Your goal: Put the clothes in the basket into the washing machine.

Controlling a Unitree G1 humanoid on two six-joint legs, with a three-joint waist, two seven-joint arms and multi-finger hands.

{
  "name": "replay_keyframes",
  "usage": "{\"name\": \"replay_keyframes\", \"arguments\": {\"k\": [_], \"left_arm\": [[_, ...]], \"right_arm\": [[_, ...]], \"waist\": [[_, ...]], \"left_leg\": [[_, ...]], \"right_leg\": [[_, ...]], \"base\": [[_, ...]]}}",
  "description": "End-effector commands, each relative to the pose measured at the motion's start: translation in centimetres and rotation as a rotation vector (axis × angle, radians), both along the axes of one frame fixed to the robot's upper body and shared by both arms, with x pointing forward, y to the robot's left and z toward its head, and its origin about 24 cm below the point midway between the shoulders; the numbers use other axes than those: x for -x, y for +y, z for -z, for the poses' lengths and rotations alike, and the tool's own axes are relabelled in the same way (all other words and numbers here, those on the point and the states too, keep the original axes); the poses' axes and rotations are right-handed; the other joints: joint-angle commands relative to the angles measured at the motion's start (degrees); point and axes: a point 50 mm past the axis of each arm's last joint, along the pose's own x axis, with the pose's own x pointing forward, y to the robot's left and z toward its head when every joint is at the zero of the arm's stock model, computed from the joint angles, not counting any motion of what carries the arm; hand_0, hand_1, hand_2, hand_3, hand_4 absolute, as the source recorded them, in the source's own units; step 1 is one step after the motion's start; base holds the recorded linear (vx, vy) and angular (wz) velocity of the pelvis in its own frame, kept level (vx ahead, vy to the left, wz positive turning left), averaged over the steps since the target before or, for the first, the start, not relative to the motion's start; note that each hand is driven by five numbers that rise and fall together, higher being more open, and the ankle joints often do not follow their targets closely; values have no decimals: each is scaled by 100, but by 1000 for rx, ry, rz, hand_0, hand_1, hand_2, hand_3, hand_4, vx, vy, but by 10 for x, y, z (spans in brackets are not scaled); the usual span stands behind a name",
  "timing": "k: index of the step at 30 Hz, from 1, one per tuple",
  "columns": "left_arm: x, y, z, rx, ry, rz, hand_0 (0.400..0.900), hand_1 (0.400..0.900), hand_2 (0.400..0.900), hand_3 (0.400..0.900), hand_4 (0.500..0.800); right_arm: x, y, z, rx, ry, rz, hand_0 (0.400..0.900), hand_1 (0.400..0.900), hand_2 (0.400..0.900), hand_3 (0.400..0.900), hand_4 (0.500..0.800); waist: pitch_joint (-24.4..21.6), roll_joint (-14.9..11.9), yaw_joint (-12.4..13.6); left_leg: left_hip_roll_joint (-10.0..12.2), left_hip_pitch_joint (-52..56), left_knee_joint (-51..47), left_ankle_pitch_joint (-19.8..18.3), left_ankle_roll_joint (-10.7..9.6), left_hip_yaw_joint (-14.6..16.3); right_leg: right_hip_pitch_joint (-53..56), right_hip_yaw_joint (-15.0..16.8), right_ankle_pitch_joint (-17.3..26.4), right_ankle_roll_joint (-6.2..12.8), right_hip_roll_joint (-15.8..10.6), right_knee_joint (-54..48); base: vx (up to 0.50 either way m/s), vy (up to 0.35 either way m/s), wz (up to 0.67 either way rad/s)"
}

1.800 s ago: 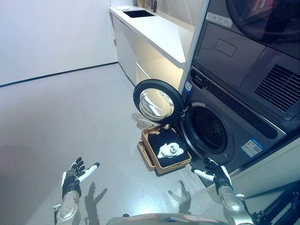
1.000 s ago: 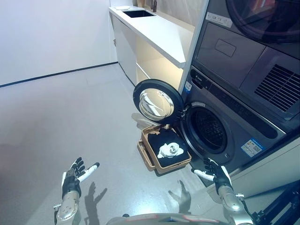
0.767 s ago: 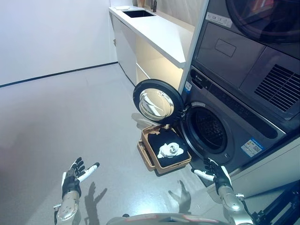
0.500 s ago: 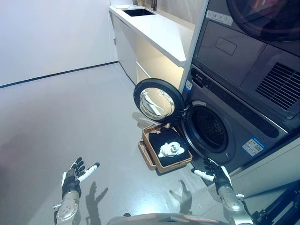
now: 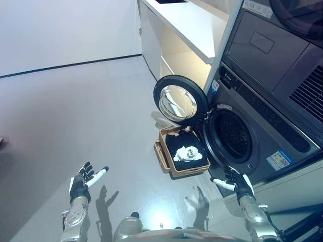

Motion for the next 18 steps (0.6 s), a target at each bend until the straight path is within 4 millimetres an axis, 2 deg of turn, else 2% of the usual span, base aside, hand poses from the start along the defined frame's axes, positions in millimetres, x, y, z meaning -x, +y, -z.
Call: {"name": "replay_keyframes", "arguments": {"k": [1,3,5,7,9,11,12,13,14,15,17,18], "left_arm": [[-21,16,-31,-70,-180,-24,900,900,900,900,800],[-19,17,-30,-66,-177,-36,900,900,900,900,800],[-15,15,-25,-53,-168,-60,900,900,900,900,800],[-15,14,-25,-52,-174,-71,900,900,900,900,800],[-19,16,-30,-58,-206,-98,900,900,900,900,800],[-20,17,-34,-66,-227,-119,900,900,900,900,800],[-20,17,-34,-67,-227,-119,900,900,900,900,800],[-28,24,-41,-85,-246,-145,900,900,900,900,800],[-33,28,-47,-105,-265,-141,900,900,900,900,800],[-33,28,-47,-105,-266,-141,900,900,900,900,800],[-39,39,-59,-149,-305,-152,900,900,900,900,800],[-42,42,-63,-159,-318,-157,900,900,900,900,800]], "right_arm": [[-28,-17,-37,77,-213,16,900,900,900,900,800],[-31,-15,-37,74,-220,15,900,900,900,900,800],[-37,-13,-39,82,-229,5,900,900,900,900,800],[-38,-12,-39,83,-227,3,900,900,900,900,800],[-49,-7,-43,80,-243,-14,900,900,900,900,800],[-58,0,-45,85,-251,-46,900,900,900,900,800],[-58,0,-45,85,-251,-46,900,900,900,900,800],[-61,9,-42,73,-236,-62,900,900,900,900,800],[-69,14,-43,61,-246,-68,900,900,900,900,800],[-69,15,-44,61,-247,-68,900,900,900,900,800],[-82,25,-49,63,-266,-105,900,900,900,900,800],[-84,29,-48,46,-270,-107,900,900,900,900,800]], "waist": [[-48,-107,91],[-24,-55,118],[-41,158,171],[-41,239,213],[-70,420,303],[-172,527,414],[-171,512,419],[-190,454,492],[-169,442,548],[-171,428,564],[-117,373,662],[-105,332,663]], "left_leg": [[852,-854,-894,683,162,-230],[923,-817,-1113,754,129,-205],[988,-829,-1462,858,25,-251],[981,-824,-1491,865,-22,-274],[842,-887,-1258,837,-118,-308],[701,-878,-1082,676,-51,-424],[683,-880,-1065,663,-43,-409],[462,-1006,-386,352,-48,-17],[408,-1054,-261,262,5,88],[402,-1064,-247,252,10,110],[387,-1197,-167,190,42,339],[383,-1246,-194,209,49,327]], "right_leg": [[-3,245,213,148,178,139],[38,319,152,167,207,134],[183,541,-57,251,234,126],[264,647,-143,291,208,114],[468,888,-279,445,25,9],[522,1069,-350,644,-332,75],[520,1077,-360,651,-352,82],[599,1073,-24,902,-886,209],[471,1093,57,958,-1047,321],[448,1115,48,963,-1058,336],[266,933,425,1106,-1249,207],[236,945,520,1135,-1236,163]], "base": [[180,96,-42],[128,84,-31],[198,179,-49],[191,243,-57],[239,420,-87],[176,380,-70],[252,444,-67],[208,352,-70],[206,351,-72],[75,187,-61],[56,190,-45],[37,109,-3]]}}
